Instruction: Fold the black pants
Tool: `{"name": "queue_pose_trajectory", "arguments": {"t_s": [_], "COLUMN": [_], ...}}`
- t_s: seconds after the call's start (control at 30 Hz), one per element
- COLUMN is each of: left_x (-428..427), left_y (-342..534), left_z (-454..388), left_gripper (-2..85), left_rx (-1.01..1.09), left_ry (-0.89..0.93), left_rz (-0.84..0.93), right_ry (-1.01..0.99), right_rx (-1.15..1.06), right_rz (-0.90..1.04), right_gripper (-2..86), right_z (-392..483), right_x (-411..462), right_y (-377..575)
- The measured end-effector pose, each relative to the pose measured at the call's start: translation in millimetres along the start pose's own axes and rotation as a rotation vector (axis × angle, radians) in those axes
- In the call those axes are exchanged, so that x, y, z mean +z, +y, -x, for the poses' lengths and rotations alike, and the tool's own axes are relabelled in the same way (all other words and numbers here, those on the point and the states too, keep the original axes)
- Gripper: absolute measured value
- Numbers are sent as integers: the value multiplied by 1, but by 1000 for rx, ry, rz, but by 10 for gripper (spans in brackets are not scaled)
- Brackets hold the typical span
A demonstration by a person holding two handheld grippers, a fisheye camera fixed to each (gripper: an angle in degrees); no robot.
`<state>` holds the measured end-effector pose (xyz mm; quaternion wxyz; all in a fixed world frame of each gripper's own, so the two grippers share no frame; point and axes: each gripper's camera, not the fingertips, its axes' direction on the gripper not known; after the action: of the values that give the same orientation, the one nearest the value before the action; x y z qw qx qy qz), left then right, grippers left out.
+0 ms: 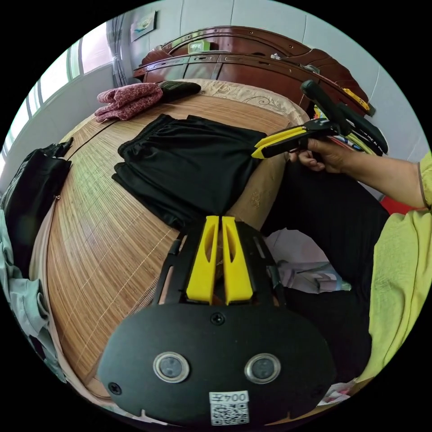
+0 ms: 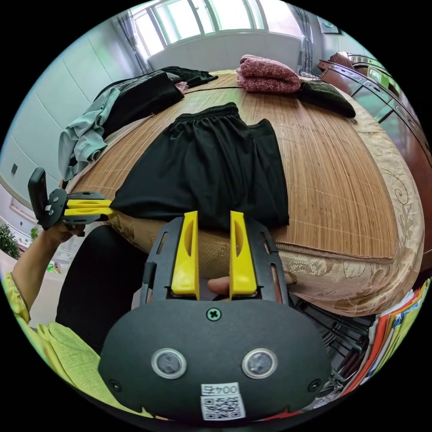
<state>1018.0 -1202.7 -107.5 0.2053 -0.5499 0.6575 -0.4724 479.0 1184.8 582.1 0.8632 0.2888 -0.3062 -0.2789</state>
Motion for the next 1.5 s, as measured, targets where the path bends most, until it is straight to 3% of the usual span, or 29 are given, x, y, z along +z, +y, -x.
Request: {"name": "queue_pose_trajectory", "arguments": {"t_s": [0.2,0.43,0.7,1.23,1.33,1.5], "left_x": [0,-12,16,32,22,-4], "left_y": [13,14,-10,-27,-26,-47], "left_z": [6,32,25,19,33,36], "left_gripper": [12,30,67,7,6,3], "left_rx": [9,-141,-56,17,-107,-222], "left_ry": [7,-37,-80,-151,-102,73], "left_rz": [44,-78,17,179,136,-134], "right_ry": [-16,-89,-94,-113,-111,-116], "right_rx": [35,92,92,127,126,127], "right_rz": [-17,-34,-38,-52,-53,-58], "right_gripper": [93,87,86,69,71,75], "right_z": [-13,-39,-53,-84,-88,-94], "right_x": [-8,-19,-30,-53,-57,-65], "right_y": [0,-2,-5,-14,-15,-16]}}
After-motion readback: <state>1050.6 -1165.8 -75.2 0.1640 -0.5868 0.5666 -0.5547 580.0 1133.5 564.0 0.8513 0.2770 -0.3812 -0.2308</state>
